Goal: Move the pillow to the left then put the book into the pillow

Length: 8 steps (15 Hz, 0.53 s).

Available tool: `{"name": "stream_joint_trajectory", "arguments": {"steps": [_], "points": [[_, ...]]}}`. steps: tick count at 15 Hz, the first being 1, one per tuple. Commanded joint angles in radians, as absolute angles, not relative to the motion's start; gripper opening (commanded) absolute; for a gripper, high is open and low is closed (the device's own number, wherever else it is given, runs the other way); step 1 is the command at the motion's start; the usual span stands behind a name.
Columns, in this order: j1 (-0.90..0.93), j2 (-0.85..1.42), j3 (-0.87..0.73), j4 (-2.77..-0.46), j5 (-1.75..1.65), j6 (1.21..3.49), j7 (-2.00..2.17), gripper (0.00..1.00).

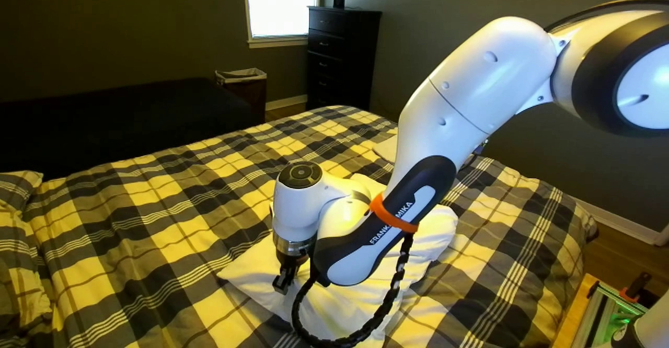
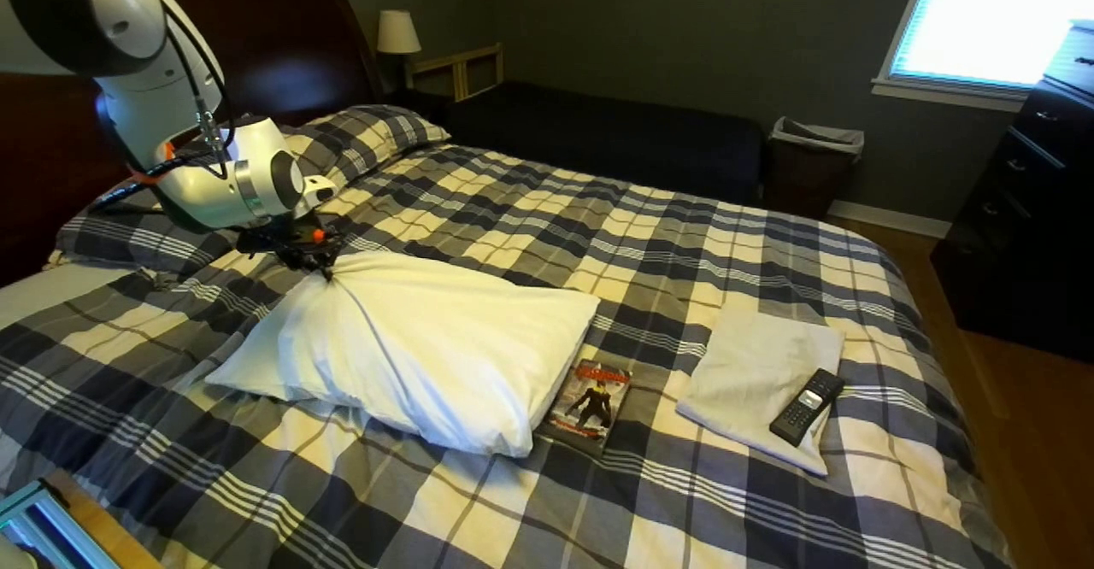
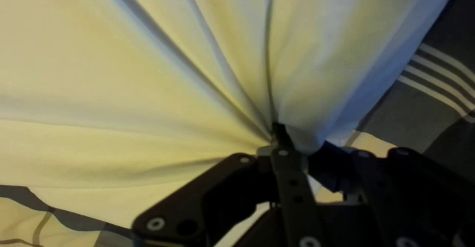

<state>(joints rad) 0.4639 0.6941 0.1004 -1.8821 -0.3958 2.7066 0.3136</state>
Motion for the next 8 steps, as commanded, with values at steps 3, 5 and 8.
{"name": "stream_joint_trajectory", "arguments": {"steps": [3,5,8], "points": [[0.46,0.689,0.162,-1.867,-0.29,2.725,0.218,0.03],[0.469,0.681,0.149,-1.87,-0.271,2.712,0.23,0.36],[0.498,0.62,0.095,-1.928,-0.284,2.729,0.289,0.58]]}}
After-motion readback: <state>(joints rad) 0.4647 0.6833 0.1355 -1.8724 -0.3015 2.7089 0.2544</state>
